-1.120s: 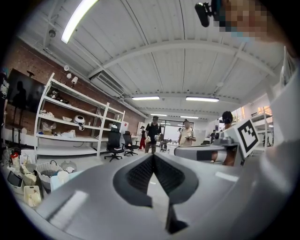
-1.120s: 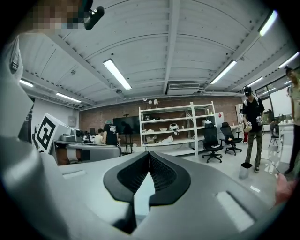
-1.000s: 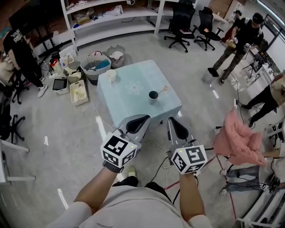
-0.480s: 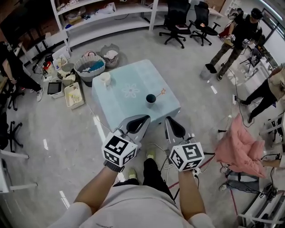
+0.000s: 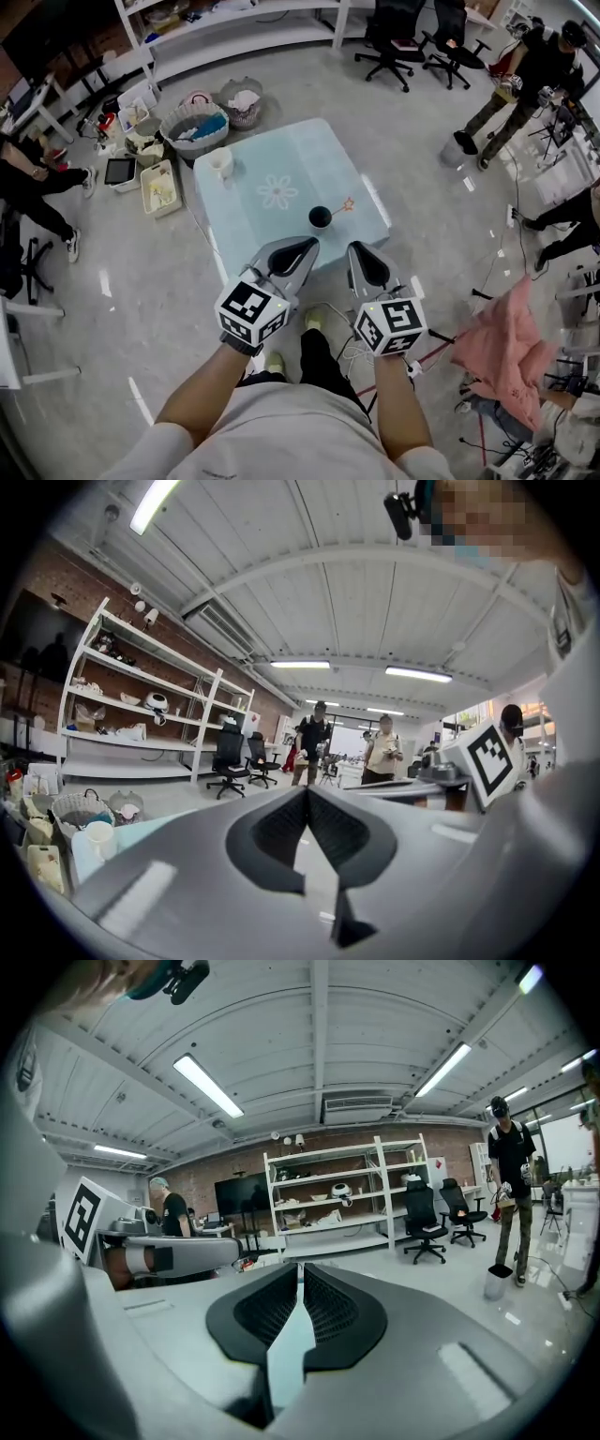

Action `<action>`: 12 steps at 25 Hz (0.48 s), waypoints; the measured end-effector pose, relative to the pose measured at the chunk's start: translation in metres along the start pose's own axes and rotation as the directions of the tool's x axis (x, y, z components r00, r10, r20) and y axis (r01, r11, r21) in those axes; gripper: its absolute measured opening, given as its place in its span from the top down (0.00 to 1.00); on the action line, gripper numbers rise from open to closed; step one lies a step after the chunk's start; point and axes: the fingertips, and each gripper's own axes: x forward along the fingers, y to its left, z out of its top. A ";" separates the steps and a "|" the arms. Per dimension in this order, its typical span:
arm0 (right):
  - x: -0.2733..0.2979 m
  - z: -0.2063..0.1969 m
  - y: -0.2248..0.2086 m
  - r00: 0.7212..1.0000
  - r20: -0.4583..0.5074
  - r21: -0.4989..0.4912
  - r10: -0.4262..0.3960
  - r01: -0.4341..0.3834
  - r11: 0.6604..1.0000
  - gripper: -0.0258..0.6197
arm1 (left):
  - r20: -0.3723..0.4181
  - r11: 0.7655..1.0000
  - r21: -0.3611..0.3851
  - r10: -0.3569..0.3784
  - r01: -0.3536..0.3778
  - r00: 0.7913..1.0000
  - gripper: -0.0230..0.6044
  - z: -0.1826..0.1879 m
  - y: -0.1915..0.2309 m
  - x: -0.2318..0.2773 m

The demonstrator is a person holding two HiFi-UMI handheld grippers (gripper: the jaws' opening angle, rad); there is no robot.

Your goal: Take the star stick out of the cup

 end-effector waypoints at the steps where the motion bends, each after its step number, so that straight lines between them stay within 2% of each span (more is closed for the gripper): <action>1: 0.007 -0.004 -0.007 1.000 -0.010 0.005 0.006 -0.006 1.000 0.94 | -0.004 1.000 -0.004 0.008 -0.008 1.000 0.95 -0.003 0.004 0.008; 12: 0.079 -0.075 -0.072 0.980 -0.172 0.079 0.096 -0.083 0.993 0.93 | -0.070 0.996 -0.033 0.085 -0.087 0.994 0.95 -0.049 0.049 0.081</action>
